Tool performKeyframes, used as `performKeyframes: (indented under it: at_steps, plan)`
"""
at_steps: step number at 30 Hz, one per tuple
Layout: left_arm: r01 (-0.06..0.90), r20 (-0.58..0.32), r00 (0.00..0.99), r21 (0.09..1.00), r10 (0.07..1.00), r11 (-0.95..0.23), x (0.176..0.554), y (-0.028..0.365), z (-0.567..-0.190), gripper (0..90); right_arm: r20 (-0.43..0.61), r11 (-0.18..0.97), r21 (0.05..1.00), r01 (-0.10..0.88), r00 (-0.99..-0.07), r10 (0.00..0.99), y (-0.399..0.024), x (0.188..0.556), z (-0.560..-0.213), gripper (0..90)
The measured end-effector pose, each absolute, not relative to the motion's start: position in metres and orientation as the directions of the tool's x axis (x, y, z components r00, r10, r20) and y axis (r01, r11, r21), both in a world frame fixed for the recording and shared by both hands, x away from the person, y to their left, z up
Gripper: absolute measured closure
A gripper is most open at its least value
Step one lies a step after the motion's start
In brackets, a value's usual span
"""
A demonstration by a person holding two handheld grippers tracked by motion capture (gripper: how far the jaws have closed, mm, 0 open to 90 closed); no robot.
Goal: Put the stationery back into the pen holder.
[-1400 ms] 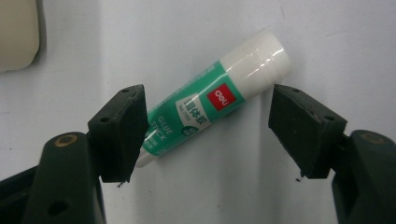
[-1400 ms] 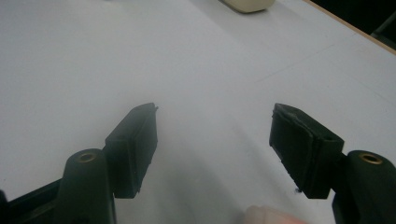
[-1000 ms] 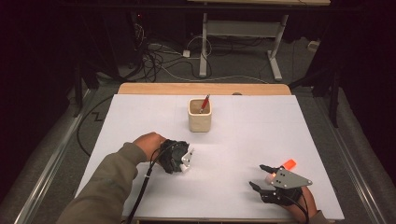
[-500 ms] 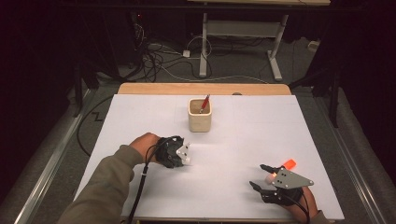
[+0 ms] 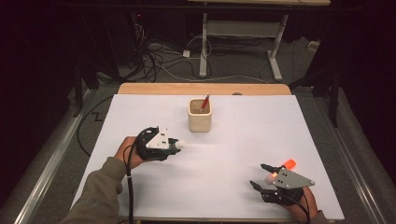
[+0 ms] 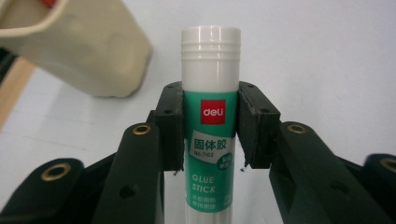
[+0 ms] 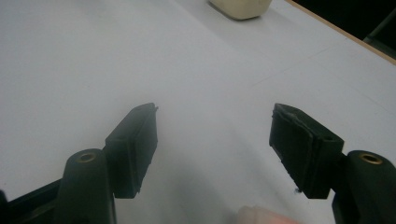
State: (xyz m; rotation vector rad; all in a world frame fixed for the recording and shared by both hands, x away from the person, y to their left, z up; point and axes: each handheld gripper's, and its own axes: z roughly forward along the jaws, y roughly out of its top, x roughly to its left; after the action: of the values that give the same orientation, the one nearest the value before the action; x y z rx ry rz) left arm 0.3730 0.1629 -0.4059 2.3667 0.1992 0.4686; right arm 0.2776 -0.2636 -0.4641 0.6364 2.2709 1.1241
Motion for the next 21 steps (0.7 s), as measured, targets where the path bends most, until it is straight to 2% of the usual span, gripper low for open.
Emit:
performKeyframes:
  at_steps: [12,21]
  plan:
    - [0.097,0.201,0.850,0.848,0.486,-0.520,0.365,0.180,-0.421,64.1,-0.245,0.535,0.827,0.174,-0.744,0.622,-0.265,0.277,-0.463,32.5]
    - [0.143,0.138,0.784,0.909,0.605,-0.392,0.369,0.184,-0.429,64.1,-0.244,0.534,0.827,0.175,-0.744,0.622,-0.265,0.278,-0.463,32.5]
